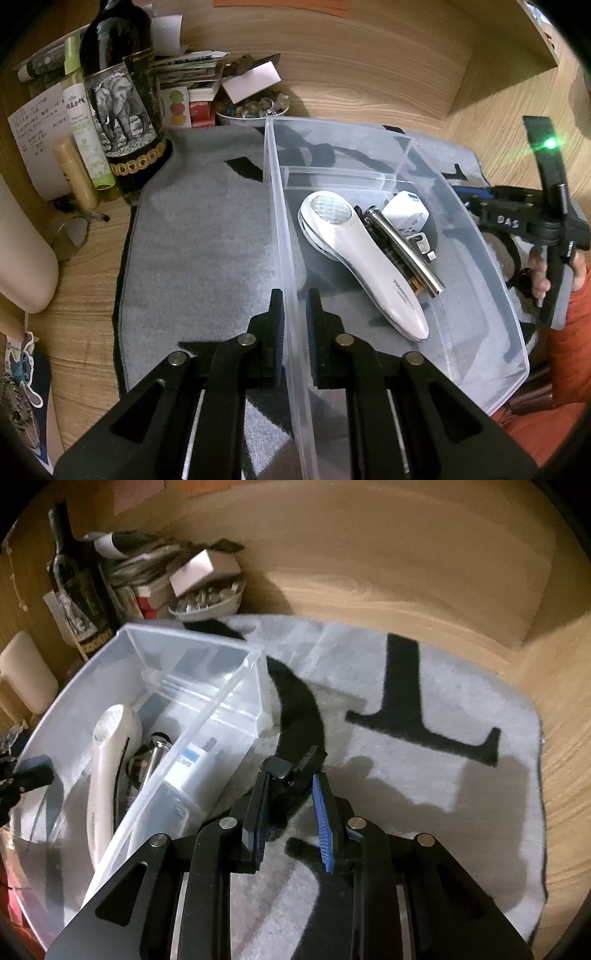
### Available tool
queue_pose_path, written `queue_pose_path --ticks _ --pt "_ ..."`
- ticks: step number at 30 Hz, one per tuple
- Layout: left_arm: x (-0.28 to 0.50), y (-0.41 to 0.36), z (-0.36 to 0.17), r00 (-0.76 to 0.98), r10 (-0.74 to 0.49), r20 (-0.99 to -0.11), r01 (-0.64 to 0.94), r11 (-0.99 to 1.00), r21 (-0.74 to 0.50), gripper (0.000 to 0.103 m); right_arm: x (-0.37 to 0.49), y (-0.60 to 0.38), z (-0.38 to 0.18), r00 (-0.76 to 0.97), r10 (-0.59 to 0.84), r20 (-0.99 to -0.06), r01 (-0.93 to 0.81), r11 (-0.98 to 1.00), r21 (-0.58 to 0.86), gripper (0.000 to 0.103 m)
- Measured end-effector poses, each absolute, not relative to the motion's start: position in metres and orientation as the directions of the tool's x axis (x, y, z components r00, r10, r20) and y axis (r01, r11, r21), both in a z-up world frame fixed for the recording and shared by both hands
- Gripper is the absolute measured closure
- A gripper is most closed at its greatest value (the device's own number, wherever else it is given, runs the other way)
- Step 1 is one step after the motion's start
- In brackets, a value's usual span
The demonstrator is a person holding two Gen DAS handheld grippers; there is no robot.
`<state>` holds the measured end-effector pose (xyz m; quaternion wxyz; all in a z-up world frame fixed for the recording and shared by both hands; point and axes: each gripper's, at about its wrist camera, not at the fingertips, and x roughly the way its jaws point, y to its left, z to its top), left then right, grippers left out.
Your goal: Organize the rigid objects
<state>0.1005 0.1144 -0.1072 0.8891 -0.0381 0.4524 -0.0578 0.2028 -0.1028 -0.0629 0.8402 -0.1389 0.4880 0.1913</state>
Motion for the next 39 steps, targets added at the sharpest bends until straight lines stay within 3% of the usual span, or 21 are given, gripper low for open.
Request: queue_pose_path --ticks 21,39 --pt "0.099 0.100 -0.106 0.584 -0.141 -0.799 0.101 0.990 -0.100 0.092 0.160 -0.065 -0.002 0.567 0.323 -0.758 -0.568 0.819 -0.076 0.082" --pt "0.098 0.103 -0.107 0.583 -0.157 -0.797 0.106 0.987 -0.117 0.092 0.156 -0.031 -0.041 0.448 0.313 -0.837 -0.625 0.780 -0.043 0.082"
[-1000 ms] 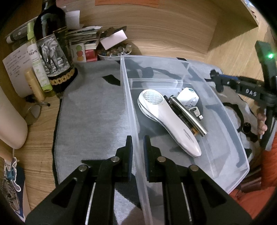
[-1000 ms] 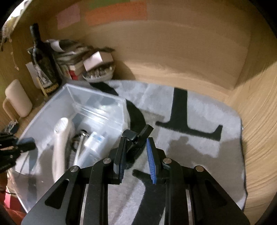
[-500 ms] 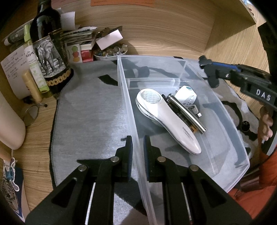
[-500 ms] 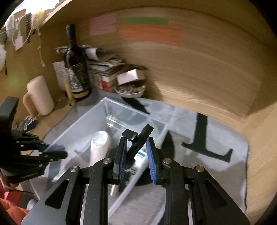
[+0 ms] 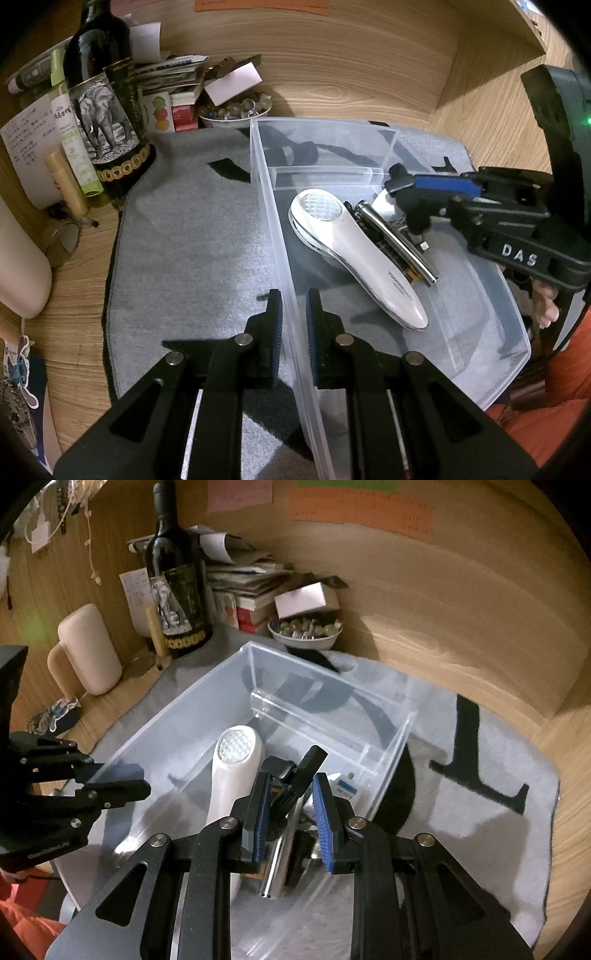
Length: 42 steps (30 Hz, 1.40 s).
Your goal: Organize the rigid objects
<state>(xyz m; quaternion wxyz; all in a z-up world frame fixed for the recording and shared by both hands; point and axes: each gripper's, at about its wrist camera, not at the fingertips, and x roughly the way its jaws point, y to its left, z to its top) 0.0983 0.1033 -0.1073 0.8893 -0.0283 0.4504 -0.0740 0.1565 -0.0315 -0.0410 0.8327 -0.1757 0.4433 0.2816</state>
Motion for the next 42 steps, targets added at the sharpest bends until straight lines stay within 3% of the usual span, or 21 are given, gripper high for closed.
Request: queue_pose_path --ticks 13,18,22,31,37,42 --pt "0.102 0.100 -0.109 0.575 -0.146 -0.805 0.095 0.989 -0.112 0.092 0.151 -0.029 -0.051 0.454 0.300 -0.839 -0.603 0.796 -0.042 0.081" --pt "0.103 0.099 -0.109 0.575 -0.143 -0.806 0.090 0.990 -0.111 0.092 0.149 -0.042 -0.039 0.495 0.308 -0.813 -0.580 0.814 -0.044 0.068" --pt "0.104 0.099 -0.109 0.575 -0.142 -0.806 0.090 0.990 -0.110 0.092 0.145 -0.057 -0.024 0.548 0.289 -0.785 -0.540 0.839 -0.068 0.067" --pt "0.104 0.102 -0.110 0.577 -0.151 -0.803 0.102 0.988 -0.112 0.092 0.135 -0.130 -0.010 0.645 0.112 -0.756 -0.329 0.933 -0.142 0.067" --pt "0.103 0.103 -0.109 0.577 -0.154 -0.802 0.107 0.988 -0.113 0.091 0.120 -0.194 -0.029 0.607 -0.051 -0.793 -0.147 0.974 -0.175 0.067" --pt "0.103 0.102 -0.109 0.578 -0.152 -0.802 0.102 0.988 -0.114 0.092 0.107 -0.221 -0.043 0.549 -0.101 -0.830 -0.076 0.983 -0.169 0.067"
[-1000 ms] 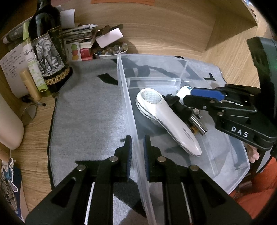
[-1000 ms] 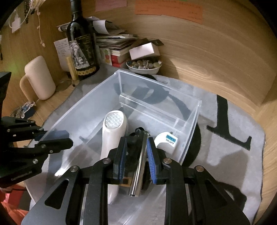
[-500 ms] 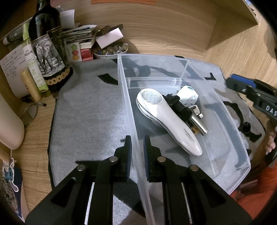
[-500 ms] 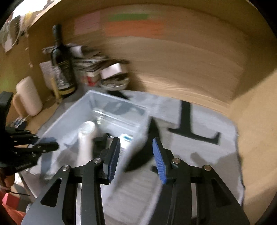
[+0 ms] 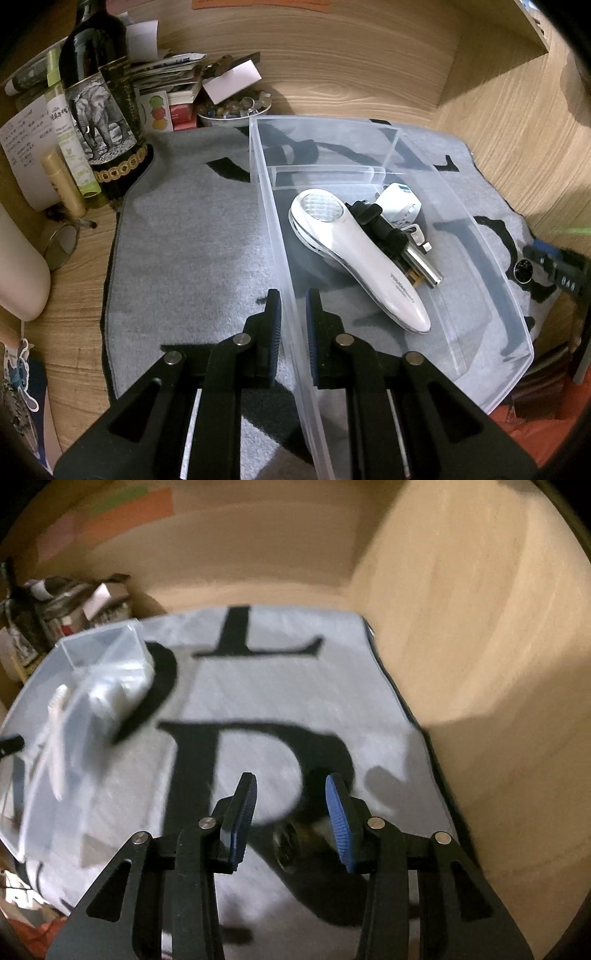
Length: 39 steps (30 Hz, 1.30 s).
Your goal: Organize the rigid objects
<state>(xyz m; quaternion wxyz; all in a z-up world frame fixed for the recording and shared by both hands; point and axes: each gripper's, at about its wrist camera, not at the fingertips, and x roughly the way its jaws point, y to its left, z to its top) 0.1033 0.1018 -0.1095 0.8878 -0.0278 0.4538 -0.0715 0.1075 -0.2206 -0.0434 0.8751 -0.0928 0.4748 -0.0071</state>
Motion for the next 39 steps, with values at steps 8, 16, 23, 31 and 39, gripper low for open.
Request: queue_pose_path --ticks 8,16,23,31,39 --pt "0.102 0.101 -0.109 0.581 -0.150 -0.800 0.098 0.989 -0.115 0.092 0.094 -0.242 -0.067 0.475 -0.102 -0.874 -0.059 0.987 -0.147 0.067" --pt "0.101 0.101 -0.109 0.580 -0.155 -0.799 0.096 0.988 -0.122 0.092 0.095 -0.241 -0.064 0.494 -0.065 -0.867 -0.078 0.990 -0.119 0.079" --pt "0.101 0.101 -0.109 0.581 -0.155 -0.799 0.096 0.988 -0.121 0.092 0.097 -0.236 -0.055 0.520 -0.038 -0.853 -0.085 0.992 -0.096 0.084" --pt "0.101 0.102 -0.110 0.581 -0.156 -0.799 0.096 0.988 -0.124 0.092 0.110 -0.207 -0.033 0.575 0.011 -0.818 -0.157 0.983 -0.097 0.084" --pt "0.100 0.101 -0.109 0.579 -0.157 -0.800 0.100 0.988 -0.122 0.091 0.132 -0.158 -0.014 0.623 0.117 -0.774 -0.286 0.955 -0.086 0.084"
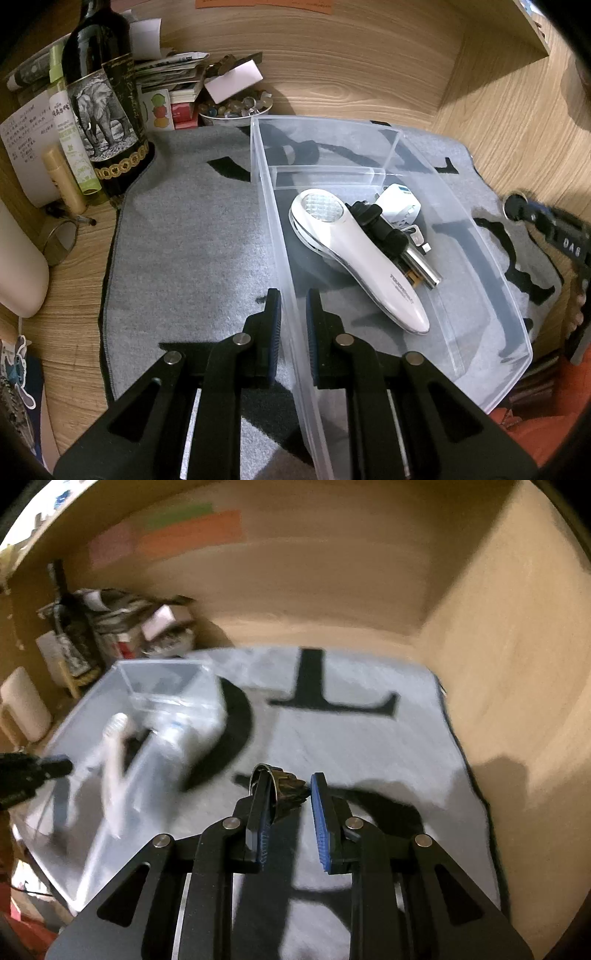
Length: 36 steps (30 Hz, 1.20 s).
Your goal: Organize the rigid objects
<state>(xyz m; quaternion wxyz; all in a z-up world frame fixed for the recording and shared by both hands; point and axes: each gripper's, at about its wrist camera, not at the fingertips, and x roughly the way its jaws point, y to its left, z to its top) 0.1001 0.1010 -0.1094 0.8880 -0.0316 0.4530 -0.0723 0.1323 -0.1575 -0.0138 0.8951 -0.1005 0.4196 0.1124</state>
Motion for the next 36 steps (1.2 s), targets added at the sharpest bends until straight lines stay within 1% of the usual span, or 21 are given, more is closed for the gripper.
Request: queue_pose_path --ticks 10,18,28,32,36 --pt "0.101 0.101 -0.109 0.577 -0.156 -0.802 0.097 0.988 -0.123 0.091 0.151 -0.099 0.002 0.633 0.252 -0.732 -0.439 0.896 -0.071 0.084" --pt "0.101 0.101 -0.109 0.575 -0.154 -0.804 0.093 0.988 -0.122 0.091 0.158 -0.063 -0.015 0.572 0.314 -0.758 -0.542 0.838 -0.061 0.084" --pt "0.101 0.102 -0.109 0.575 -0.155 -0.803 0.093 0.988 -0.124 0.092 0.161 -0.036 -0.041 0.476 0.295 -0.829 -0.612 0.788 -0.071 0.084" --pt "0.101 0.103 -0.110 0.574 -0.156 -0.804 0.091 0.988 -0.127 0.092 0.161 -0.033 -0.045 0.458 0.284 -0.842 -0.618 0.783 -0.071 0.084" --pt "0.101 0.104 -0.111 0.571 -0.155 -0.806 0.089 0.988 -0.127 0.091 0.160 -0.032 -0.045 0.476 0.263 -0.839 -0.608 0.788 -0.098 0.082"
